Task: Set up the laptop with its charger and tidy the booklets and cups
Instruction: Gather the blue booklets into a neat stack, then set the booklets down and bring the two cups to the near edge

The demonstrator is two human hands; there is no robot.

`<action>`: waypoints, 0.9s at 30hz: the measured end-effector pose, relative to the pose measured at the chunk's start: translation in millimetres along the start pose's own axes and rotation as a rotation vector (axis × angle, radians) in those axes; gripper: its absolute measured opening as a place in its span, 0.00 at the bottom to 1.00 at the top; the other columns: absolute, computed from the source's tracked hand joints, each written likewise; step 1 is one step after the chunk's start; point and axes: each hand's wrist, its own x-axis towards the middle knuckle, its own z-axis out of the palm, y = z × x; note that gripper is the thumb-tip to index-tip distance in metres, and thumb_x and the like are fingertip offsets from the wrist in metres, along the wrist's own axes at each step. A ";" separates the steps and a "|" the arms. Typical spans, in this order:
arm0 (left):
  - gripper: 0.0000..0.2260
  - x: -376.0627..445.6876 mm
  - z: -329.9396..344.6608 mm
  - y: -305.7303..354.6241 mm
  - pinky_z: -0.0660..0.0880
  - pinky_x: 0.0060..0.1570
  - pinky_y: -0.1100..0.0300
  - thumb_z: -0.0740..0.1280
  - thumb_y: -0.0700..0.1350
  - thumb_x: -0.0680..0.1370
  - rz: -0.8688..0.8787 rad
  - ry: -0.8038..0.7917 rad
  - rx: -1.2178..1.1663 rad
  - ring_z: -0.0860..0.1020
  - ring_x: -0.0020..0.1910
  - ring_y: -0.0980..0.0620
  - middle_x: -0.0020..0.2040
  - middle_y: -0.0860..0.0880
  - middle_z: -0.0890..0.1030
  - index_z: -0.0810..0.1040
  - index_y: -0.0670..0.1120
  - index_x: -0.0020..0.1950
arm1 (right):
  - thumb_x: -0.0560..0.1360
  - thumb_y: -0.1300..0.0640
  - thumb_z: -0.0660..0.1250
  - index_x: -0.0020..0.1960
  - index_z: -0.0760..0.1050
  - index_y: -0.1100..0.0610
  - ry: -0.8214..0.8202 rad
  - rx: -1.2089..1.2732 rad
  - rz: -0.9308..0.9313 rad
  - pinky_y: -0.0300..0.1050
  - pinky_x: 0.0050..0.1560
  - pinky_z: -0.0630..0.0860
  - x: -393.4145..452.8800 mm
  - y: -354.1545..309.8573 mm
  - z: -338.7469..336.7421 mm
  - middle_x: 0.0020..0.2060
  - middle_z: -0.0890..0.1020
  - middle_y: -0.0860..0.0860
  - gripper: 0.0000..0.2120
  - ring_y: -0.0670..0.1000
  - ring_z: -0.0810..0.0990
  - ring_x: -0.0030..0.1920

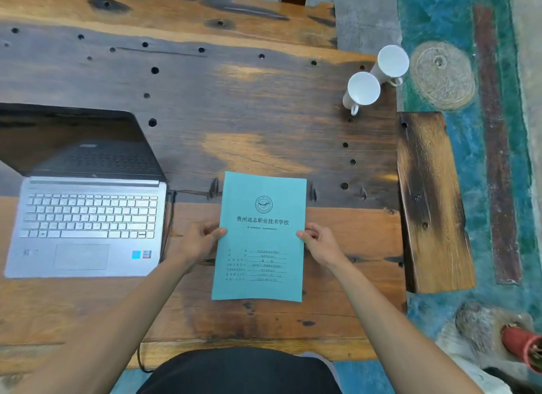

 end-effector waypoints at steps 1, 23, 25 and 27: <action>0.12 -0.6 -0.4 -1.5 0.78 0.52 0.56 0.65 0.42 0.82 0.005 0.009 0.002 0.83 0.55 0.50 0.56 0.49 0.85 0.81 0.45 0.65 | 0.81 0.57 0.69 0.65 0.78 0.58 0.012 0.026 0.008 0.53 0.65 0.77 0.4 1.4 1.6 0.54 0.85 0.49 0.13 0.49 0.82 0.58; 0.16 -11.9 11.2 28.8 0.77 0.59 0.48 0.67 0.39 0.78 0.103 0.204 0.562 0.79 0.57 0.45 0.61 0.44 0.81 0.76 0.44 0.66 | 0.78 0.42 0.69 0.47 0.88 0.53 0.270 -0.289 0.029 0.49 0.49 0.77 -14.8 -2.4 12.7 0.43 0.88 0.46 0.16 0.42 0.75 0.38; 0.21 -9.2 22.8 49.8 0.73 0.62 0.49 0.68 0.44 0.78 0.198 0.290 0.706 0.73 0.64 0.42 0.64 0.41 0.74 0.71 0.44 0.71 | 0.78 0.40 0.68 0.51 0.87 0.51 0.314 -0.277 -0.006 0.45 0.50 0.75 -15.2 -6.4 -4.2 0.48 0.88 0.45 0.17 0.42 0.79 0.45; 0.22 -6.4 41.7 74.5 0.72 0.61 0.47 0.68 0.48 0.78 0.312 0.349 0.731 0.68 0.67 0.42 0.65 0.42 0.71 0.70 0.45 0.71 | 0.78 0.41 0.67 0.53 0.86 0.53 0.363 -0.276 -0.056 0.45 0.54 0.76 -12.2 -12.1 -30.0 0.50 0.88 0.48 0.17 0.49 0.83 0.52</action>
